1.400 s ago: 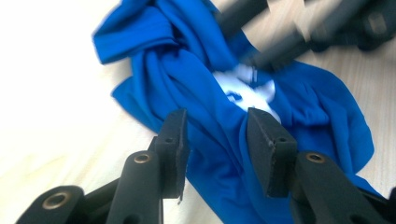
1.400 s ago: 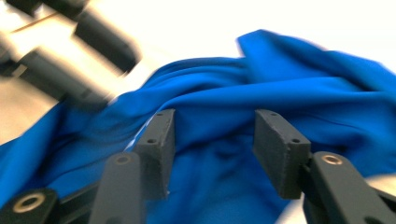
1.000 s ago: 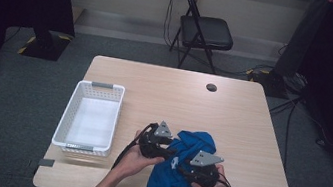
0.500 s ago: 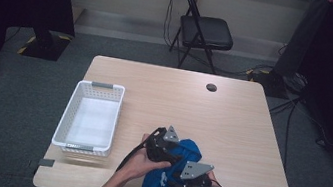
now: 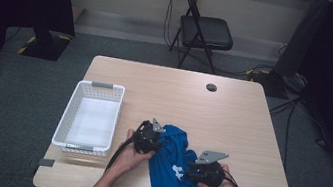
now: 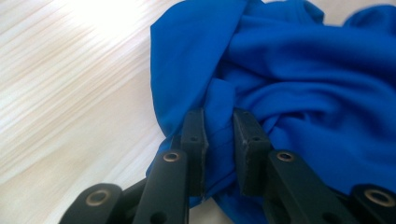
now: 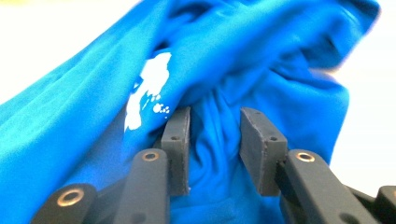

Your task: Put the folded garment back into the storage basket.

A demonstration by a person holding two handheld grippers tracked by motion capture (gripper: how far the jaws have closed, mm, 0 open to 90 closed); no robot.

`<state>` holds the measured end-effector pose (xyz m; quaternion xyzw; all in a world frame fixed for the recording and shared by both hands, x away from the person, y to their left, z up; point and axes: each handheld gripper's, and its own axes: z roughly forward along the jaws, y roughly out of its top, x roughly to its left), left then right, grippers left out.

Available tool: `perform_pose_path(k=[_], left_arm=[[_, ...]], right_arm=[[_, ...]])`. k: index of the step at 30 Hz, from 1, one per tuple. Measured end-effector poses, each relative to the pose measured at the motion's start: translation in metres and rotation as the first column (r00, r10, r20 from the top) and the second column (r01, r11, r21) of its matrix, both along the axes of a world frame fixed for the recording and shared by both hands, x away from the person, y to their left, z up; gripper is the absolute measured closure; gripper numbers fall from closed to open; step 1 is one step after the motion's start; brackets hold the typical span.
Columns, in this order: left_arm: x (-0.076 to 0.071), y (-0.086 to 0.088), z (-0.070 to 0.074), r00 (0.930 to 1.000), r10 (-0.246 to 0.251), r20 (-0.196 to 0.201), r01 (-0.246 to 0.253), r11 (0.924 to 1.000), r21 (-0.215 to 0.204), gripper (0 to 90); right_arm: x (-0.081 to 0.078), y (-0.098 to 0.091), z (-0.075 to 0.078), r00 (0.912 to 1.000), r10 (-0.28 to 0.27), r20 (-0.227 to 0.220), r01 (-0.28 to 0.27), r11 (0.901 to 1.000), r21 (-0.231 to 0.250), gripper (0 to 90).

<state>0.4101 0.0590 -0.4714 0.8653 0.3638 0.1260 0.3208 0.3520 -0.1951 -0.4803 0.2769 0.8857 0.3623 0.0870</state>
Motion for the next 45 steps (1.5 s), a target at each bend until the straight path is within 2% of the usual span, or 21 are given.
perform_pose_path(k=[2, 3, 4, 5, 6, 7, 11, 15, 17, 18, 21, 24, 25, 26, 27, 29, 31, 32, 33, 37, 45], left_arm=[[0.001, 0.003, 0.001, 0.9998, -0.002, -0.021, 0.002, 1.0, 0.002, 76.7], [0.001, 0.003, 0.001, 0.9998, -0.002, -0.021, 0.002, 1.0, 0.002, 76.6], [0.001, 0.002, 0.001, 0.9995, -0.002, -0.03, 0.002, 1.0, 0.004, 76.5], [0.001, 0.002, 0.001, 0.9988, -0.016, -0.047, 0.016, 0.9998, 0.01, 76.5], [0.001, 0.002, 0.002, 0.9984, -0.024, -0.052, 0.024, 0.9996, 0.013, 76.3], [0.0, 0.002, 0.002, 0.9981, -0.029, -0.055, 0.03, 0.9995, 0.013, 76.3], [0.0, 0.002, 0.004, 0.9936, -0.061, -0.095, 0.062, 0.998, 0.007, 76.2], [-0.003, -0.003, 0.008, 0.9872, -0.096, -0.128, 0.101, 0.9943, 0.035, 75.8], [-0.004, -0.004, 0.009, 0.9828, -0.122, -0.138, 0.125, 0.9921, 0.012, 75.1], [-0.004, -0.005, 0.009, 0.9824, -0.124, -0.139, 0.127, 0.9918, 0.013, 73.2], [-0.005, -0.006, 0.012, 0.984, -0.141, -0.109, 0.138, 0.9898, -0.034, 69.1], [-0.007, -0.007, 0.016, 0.9865, -0.151, -0.064, 0.146, 0.987, -0.066, 65.9], [-0.008, -0.007, 0.017, 0.9867, -0.155, -0.051, 0.151, 0.9857, -0.075, 65.9], [-0.01, -0.008, 0.019, 0.9881, -0.153, -0.015, 0.151, 0.9844, -0.09, 64.8], [-0.01, -0.008, 0.019, 0.9881, -0.153, -0.015, 0.151, 0.9844, -0.09, 63.6], [-0.012, -0.008, 0.022, 0.9881, -0.153, 0.02, 0.154, 0.9824, -0.105, 63.6], [-0.014, -0.009, 0.025, 0.9847, -0.164, 0.058, 0.171, 0.9771, -0.127, 62.5], [-0.016, -0.01, 0.026, 0.9836, -0.167, 0.068, 0.175, 0.9757, -0.132, 62.1], [-0.017, -0.012, 0.027, 0.9824, -0.166, 0.084, 0.177, 0.9749, -0.135, 62.1], [-0.018, -0.019, 0.022, 0.9808, -0.175, 0.086, 0.185, 0.9746, -0.127, 60.6], [-0.014, -0.03, -0.003, 0.9826, -0.181, 0.043, 0.184, 0.9796, -0.08, 57.4]], right_arm=[[0.009, -0.014, 0.002, 0.9964, -0.083, 0.015, 0.084, 0.996, -0.032, 63.5], [0.009, -0.014, 0.002, 0.9964, -0.083, 0.015, 0.084, 0.996, -0.032, 63.5], [0.016, -0.026, 0.003, 0.9893, -0.145, 0.011, 0.146, 0.9886, -0.039, 63.5], [0.016, -0.026, 0.003, 0.9893, -0.145, 0.011, 0.146, 0.9886, -0.039, 63.5], [0.022, -0.038, 0.003, 0.9784, -0.207, 0.01, 0.207, 0.9774, -0.044, 62.7], [0.022, -0.038, 0.003, 0.9784, -0.207, 0.01, 0.207, 0.9774, -0.044, 62.7], [0.031, -0.058, 0.003, 0.9498, -0.313, 0.0, 0.313, 0.9492, -0.034, 60.2], [0.033, -0.065, 0.002, 0.9434, -0.331, -0.012, 0.332, 0.9432, 0.022, 56.5], [0.031, -0.065, 0.006, 0.9454, -0.326, 0.016, 0.324, 0.9441, 0.06, 56.5], [0.03, -0.065, 0.01, 0.9419, -0.334, 0.033, 0.33, 0.9395, 0.092, 57.3], [0.03, -0.065, 0.009, 0.9392, -0.34, 0.048, 0.335, 0.938, 0.089, 57.7], [0.029, -0.056, 0.003, 0.9526, -0.302, 0.041, 0.299, 0.9528, 0.051, 62.4], [0.029, -0.056, 0.003, 0.9526, -0.302, 0.041, 0.299, 0.9528, 0.051, 62.4], [0.025, -0.048, 0.001, 0.9656, -0.252, 0.063, 0.25, 0.9676, 0.033, 71.5], [0.025, -0.048, 0.001, 0.9656, -0.252, 0.063, 0.25, 0.9676, 0.033, 71.5], [0.018, -0.039, 0.002, 0.9801, -0.172, 0.099, 0.172, 0.985, 0.015, 78.0], [0.01, -0.029, 0.004, 0.9866, -0.11, 0.12, 0.109, 0.9939, 0.017, 81.1], [0.003, -0.02, 0.004, 0.9905, -0.051, 0.128, 0.051, 0.9987, 0.009, 82.3], [0.003, -0.02, 0.004, 0.9905, -0.051, 0.128, 0.051, 0.9987, 0.009, 82.3], [-0.008, -0.005, -0.001, 0.993, 0.055, 0.105, -0.053, 0.9982, -0.027, 82.1], [-0.013, -0.002, 0.001, 0.9939, 0.086, 0.069, -0.085, 0.9962, -0.018, 79.2]])
